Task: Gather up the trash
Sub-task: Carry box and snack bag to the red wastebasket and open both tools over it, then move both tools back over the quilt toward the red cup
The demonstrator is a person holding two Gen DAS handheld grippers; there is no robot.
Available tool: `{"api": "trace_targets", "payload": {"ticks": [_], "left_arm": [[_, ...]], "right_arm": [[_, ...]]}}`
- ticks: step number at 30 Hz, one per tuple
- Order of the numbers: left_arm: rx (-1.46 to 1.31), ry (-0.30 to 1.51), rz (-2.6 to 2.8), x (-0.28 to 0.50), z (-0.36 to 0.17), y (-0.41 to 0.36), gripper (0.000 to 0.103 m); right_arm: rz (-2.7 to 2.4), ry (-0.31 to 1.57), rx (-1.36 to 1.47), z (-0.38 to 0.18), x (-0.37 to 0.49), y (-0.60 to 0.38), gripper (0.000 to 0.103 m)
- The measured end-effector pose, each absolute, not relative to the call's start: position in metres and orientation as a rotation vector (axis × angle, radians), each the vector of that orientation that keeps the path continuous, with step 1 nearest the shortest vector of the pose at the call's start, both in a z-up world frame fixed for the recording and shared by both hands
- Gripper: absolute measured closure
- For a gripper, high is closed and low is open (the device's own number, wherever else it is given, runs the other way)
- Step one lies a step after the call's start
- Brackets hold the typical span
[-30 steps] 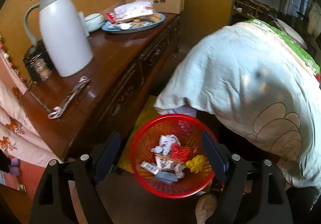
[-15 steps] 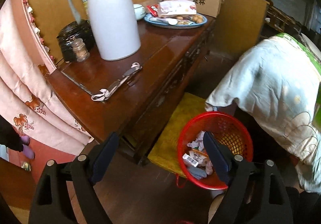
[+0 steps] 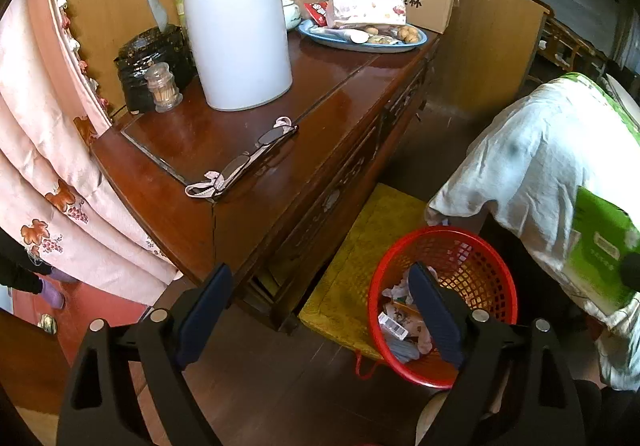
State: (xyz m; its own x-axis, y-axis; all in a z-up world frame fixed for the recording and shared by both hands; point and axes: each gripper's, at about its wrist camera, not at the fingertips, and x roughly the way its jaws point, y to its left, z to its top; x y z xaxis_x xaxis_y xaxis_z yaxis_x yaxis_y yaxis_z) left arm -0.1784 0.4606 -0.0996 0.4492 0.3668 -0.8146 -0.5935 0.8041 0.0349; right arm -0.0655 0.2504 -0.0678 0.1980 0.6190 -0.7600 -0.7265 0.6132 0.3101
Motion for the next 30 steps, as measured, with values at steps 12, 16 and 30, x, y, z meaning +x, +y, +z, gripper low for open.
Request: {"api": "trace_targets", "payload": {"ticks": [12, 16, 30], "left_arm": [[-0.252, 0.927, 0.606, -0.174, -0.095, 0.459, 0.012], [-0.228, 0.905, 0.598, -0.175, -0.08, 0.448, 0.012], [-0.103, 0.812, 0.477, -0.172, -0.011, 0.35, 0.01]], "right_arm": [[0.966, 0.991, -0.072, -0.06, -0.053, 0.244, 0.043], [0.944, 0.949, -0.056, -0.044, -0.057, 0.224, 0.043], [0.777, 0.763, 0.076, 0.017, -0.077, 0.091, 0.043]]}}
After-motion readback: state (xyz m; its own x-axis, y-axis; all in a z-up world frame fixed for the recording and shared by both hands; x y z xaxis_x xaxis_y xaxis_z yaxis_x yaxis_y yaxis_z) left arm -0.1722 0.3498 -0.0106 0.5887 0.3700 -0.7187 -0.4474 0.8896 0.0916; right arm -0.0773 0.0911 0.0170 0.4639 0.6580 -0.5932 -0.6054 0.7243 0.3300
